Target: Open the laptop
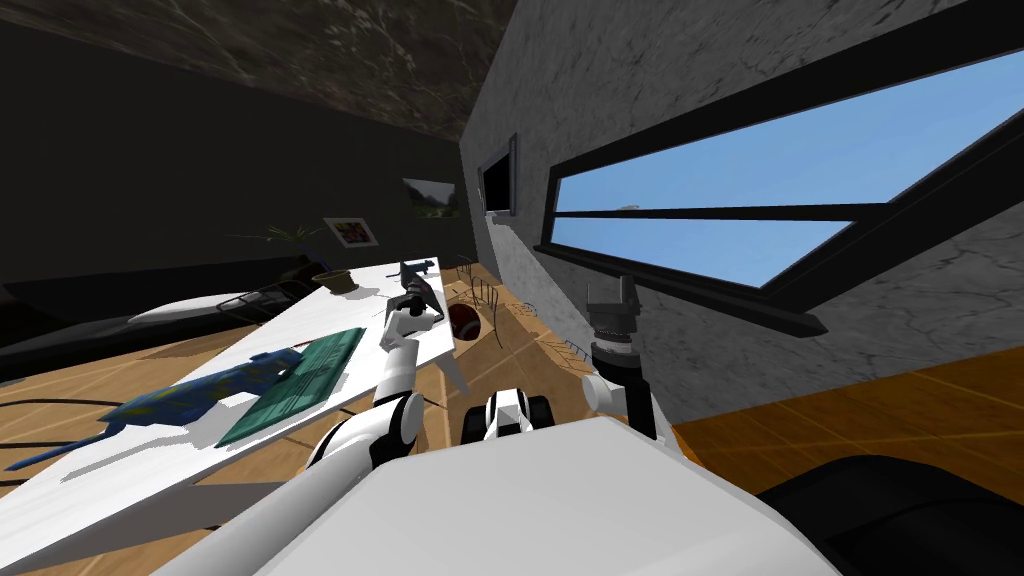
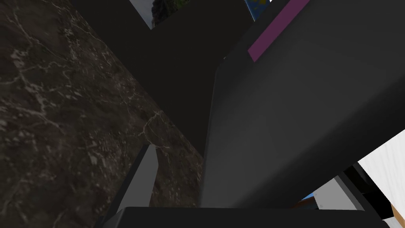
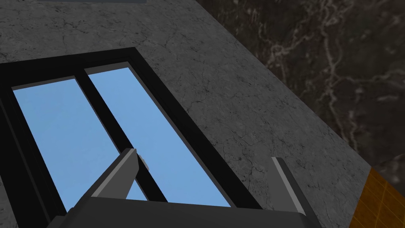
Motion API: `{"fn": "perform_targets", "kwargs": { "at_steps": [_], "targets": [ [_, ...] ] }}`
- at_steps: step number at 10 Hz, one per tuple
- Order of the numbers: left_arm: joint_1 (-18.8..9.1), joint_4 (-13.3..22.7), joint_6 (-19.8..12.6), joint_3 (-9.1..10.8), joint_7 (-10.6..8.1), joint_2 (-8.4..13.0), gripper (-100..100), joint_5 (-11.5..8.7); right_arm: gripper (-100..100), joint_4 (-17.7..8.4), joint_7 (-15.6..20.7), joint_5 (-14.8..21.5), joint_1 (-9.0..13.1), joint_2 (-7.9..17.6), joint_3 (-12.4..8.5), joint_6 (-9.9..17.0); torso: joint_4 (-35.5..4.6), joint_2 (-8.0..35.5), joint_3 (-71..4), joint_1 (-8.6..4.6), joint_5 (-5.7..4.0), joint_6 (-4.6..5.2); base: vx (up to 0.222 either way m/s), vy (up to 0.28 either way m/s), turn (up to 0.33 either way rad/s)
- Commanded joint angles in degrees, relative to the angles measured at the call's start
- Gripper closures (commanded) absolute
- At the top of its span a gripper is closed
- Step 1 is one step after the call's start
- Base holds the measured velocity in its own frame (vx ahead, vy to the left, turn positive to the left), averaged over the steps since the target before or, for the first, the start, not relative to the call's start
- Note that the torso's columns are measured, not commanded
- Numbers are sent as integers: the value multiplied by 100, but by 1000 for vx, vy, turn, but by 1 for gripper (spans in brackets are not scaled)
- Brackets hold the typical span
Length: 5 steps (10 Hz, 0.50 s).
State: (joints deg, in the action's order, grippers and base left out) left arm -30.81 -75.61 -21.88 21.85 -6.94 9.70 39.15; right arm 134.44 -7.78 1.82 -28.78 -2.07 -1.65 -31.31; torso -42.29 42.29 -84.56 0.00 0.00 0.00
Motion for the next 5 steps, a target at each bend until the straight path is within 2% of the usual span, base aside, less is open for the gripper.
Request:
{"fn": "perform_targets", "kwargs": {
  "at_steps": [1,4,5],
  "targets": [
    [0,0,3,0,-2,-1,-100,0,0,0,0,0,0,0,0,0,0,1,1,2,1,-1,-4,0,-10],
    [1,-1,3,0,-2,-1,-100,0,0,0,0,0,0,0,0,0,2,-3,-3,1,0,1,7,0,23],
    [1,0,3,0,-2,-1,100,0,0,0,0,0,0,0,0,0,0,1,0,0,0,0,0,0,0]
  ]
}}
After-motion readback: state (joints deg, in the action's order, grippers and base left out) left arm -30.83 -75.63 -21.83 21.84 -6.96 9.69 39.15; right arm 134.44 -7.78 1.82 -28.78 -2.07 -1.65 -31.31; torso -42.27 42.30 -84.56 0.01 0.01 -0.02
